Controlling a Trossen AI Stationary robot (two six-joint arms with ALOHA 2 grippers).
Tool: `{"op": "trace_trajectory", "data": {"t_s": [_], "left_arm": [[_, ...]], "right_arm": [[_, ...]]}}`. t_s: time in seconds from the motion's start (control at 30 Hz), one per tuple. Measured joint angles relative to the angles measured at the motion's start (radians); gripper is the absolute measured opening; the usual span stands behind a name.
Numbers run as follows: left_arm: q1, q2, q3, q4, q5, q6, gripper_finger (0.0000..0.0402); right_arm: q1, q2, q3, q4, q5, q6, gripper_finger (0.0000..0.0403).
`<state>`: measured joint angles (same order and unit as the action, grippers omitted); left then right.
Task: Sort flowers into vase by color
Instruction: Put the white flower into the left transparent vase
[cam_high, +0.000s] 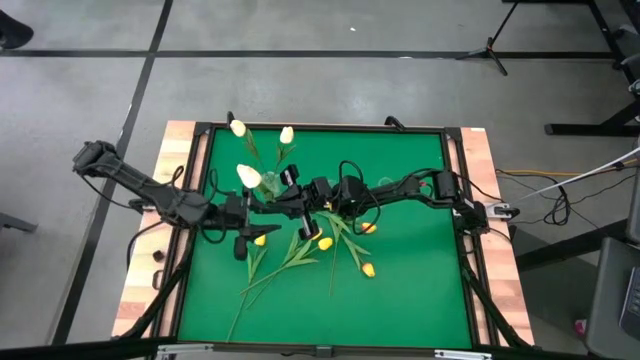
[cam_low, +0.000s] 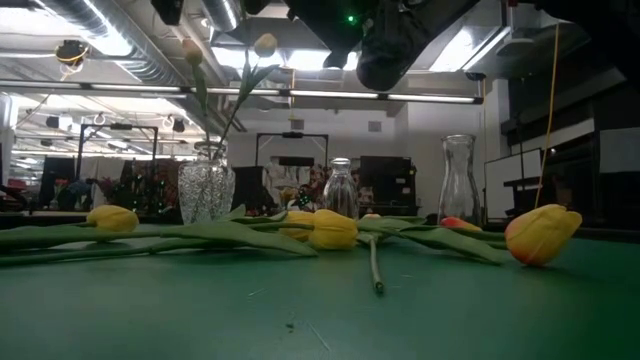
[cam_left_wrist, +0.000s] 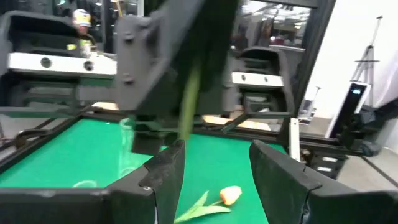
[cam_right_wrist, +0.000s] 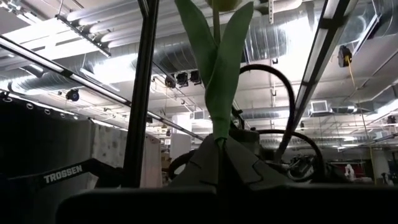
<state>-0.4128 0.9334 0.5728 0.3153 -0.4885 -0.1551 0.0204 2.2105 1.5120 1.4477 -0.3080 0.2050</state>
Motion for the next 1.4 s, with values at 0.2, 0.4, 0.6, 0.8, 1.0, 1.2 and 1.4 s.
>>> {"op": "trace_trajectory", "data": {"t_s": [0.2,0.4,0.6,0.8,1.0,1.2,1.4], "left_arm": [[0.045,0.019,0.000,-0.004,0.042,-0.001,0.0179],[0.062,0.030,0.000,0.002,0.061,-0.003,0.0179],[0.062,0.030,0.000,0.004,0.057,-0.002,0.0179],[0.067,0.030,0.000,0.011,0.057,0.000,0.0165],[0.068,0.030,0.000,0.010,0.036,0.000,0.0101],[0.068,0.030,0.000,-0.003,0.035,0.000,0.0034],[0.067,0.030,0.000,-0.011,0.035,0.001,0.0006]], "right_arm": [[0.001,0.000,0.000,-0.008,0.000,0.002,0.0001],[0.006,0.000,0.000,-0.015,0.000,0.001,0.0001],[0.006,0.000,0.000,-0.037,-0.004,0.002,0.0001],[0.012,0.000,0.000,-0.039,-0.016,0.006,0.0001],[0.014,0.000,0.000,-0.052,-0.018,0.008,0.0001],[0.013,0.000,0.000,-0.062,-0.018,0.026,0.0001],[0.013,0.000,0.000,-0.088,-0.014,0.034,0.0011]]}}
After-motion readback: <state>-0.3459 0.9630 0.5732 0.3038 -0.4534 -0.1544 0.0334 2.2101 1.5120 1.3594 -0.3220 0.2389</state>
